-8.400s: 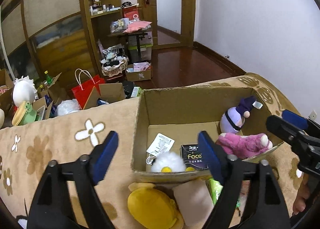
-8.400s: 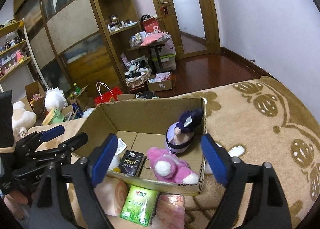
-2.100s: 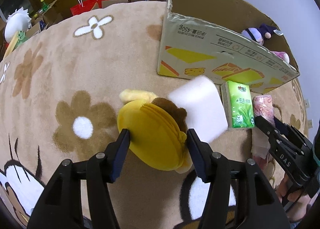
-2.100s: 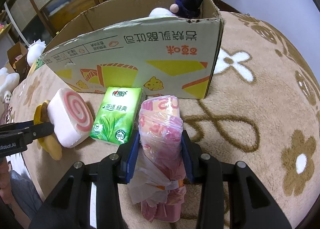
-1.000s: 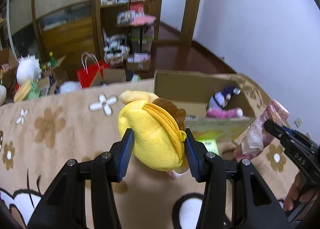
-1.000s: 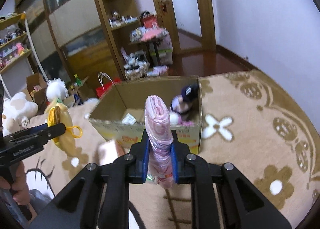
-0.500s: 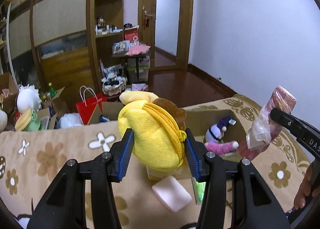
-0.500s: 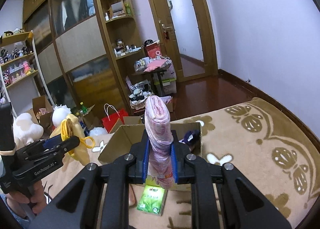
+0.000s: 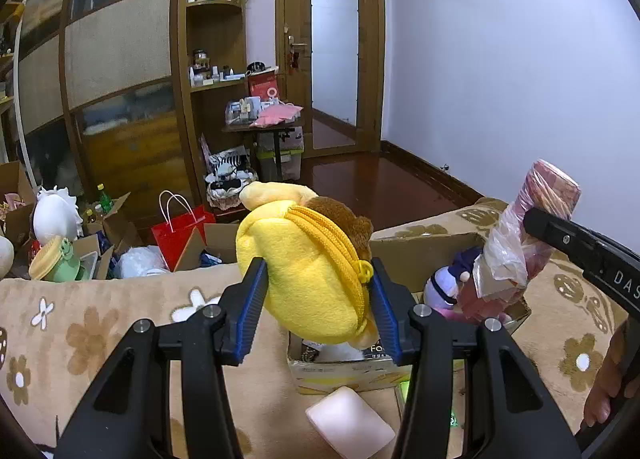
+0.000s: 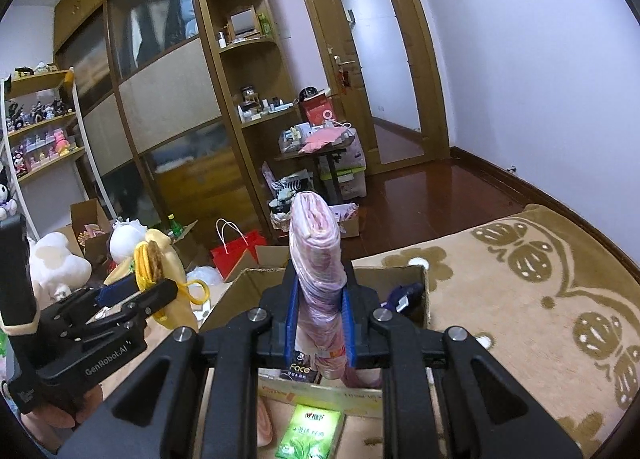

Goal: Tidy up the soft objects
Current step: 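Lift the yellow plush with left tool while right tool carries the pink roll to the box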

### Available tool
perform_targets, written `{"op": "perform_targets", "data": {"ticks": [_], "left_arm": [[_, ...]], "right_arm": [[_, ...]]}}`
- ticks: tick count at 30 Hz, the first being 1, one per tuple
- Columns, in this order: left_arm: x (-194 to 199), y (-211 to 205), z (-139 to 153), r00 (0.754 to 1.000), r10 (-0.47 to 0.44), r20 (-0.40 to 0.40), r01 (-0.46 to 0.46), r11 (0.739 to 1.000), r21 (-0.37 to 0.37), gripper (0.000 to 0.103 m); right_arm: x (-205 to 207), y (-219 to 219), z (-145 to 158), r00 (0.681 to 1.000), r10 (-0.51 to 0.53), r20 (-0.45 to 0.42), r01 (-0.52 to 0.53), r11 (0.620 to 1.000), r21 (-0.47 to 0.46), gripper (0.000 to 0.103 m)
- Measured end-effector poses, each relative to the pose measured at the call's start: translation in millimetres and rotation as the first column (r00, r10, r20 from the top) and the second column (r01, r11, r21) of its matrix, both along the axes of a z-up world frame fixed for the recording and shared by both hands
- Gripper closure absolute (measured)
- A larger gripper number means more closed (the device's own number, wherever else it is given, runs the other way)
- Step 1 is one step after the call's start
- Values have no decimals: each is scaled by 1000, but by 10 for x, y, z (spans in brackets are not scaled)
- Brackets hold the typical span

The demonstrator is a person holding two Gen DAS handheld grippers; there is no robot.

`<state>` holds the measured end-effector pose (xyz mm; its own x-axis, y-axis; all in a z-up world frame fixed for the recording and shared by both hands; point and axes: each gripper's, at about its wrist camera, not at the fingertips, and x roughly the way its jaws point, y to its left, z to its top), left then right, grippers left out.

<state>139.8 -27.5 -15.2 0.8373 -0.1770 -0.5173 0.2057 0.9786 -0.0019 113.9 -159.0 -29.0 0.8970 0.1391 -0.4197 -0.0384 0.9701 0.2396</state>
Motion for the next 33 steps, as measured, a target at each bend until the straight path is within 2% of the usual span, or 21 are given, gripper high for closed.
{"op": "perform_targets", "data": {"ticks": [3,7,11,15,21,25,33], "left_arm": [[40,-21,-62,1000,-2,-8,1,1000,-8,55],[41,-38,-118,1000,-1,7,1,1000,-21,55],[23,-115,-149,1000,-26,18,26,999,-19,54],[70,-172,-218,999,-38,-7,38,999,-9,54],[124,-190,-331,996,-56,-67,55,998,-20,54],[153,-182,-375,995,-46,-84,44,999,-22,53],[157,-224,-429,991,-74,-115,72,997,-23,51]], "right_arm": [[59,-12,-44,1000,8,-7,-8,1000,17,83],[96,-54,-109,1000,25,-5,-25,996,86,83],[131,-19,-170,999,41,0,-41,996,74,83],[207,3,-268,998,61,-18,-59,995,81,83],[284,28,-420,995,70,-73,-64,994,84,82],[322,23,-551,988,69,-138,-57,994,89,82],[309,26,-633,981,57,-187,-45,997,68,82]]}}
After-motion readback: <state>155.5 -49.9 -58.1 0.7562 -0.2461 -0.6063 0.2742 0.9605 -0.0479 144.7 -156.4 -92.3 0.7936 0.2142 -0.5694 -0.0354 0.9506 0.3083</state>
